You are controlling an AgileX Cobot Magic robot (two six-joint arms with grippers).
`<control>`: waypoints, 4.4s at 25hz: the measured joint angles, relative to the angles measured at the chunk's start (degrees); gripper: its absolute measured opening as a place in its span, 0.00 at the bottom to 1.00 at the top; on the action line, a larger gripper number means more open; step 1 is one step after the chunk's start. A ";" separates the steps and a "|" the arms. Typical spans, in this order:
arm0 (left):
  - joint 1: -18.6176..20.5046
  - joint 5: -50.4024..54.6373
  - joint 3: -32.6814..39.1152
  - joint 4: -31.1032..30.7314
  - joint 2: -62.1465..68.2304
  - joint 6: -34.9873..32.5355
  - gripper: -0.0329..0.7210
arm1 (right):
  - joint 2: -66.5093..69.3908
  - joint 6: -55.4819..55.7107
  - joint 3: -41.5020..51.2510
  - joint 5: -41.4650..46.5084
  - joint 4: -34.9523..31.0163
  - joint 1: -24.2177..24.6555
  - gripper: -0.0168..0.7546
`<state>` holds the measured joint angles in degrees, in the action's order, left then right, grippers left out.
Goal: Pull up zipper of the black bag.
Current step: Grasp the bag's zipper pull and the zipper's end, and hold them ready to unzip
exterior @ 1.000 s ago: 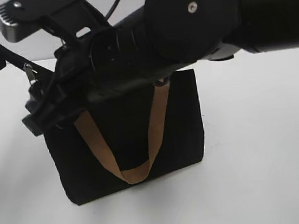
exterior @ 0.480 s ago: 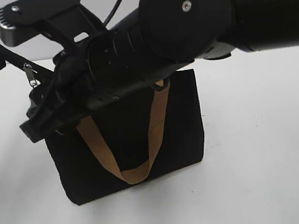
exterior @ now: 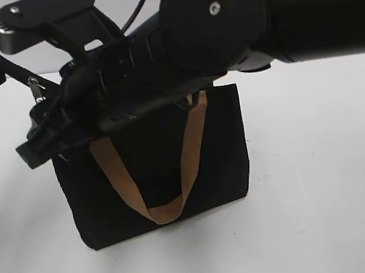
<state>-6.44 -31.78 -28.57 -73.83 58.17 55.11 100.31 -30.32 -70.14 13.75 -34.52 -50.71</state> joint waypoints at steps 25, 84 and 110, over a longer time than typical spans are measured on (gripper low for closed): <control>0.00 1.69 0.00 0.10 0.00 0.00 0.08 | 3.08 0.06 -4.26 -0.44 -0.06 0.00 0.29; -0.23 1.09 0.12 -0.57 -2.33 -0.06 0.08 | -0.80 8.35 -4.61 14.93 -0.79 9.91 0.02; -0.32 3.38 0.12 -0.77 -4.72 -0.06 0.08 | -3.12 25.58 -4.67 23.36 19.66 11.55 0.02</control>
<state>-6.76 -28.40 -28.44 -74.61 53.45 55.05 97.19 -4.74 -74.82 37.11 -14.86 -39.16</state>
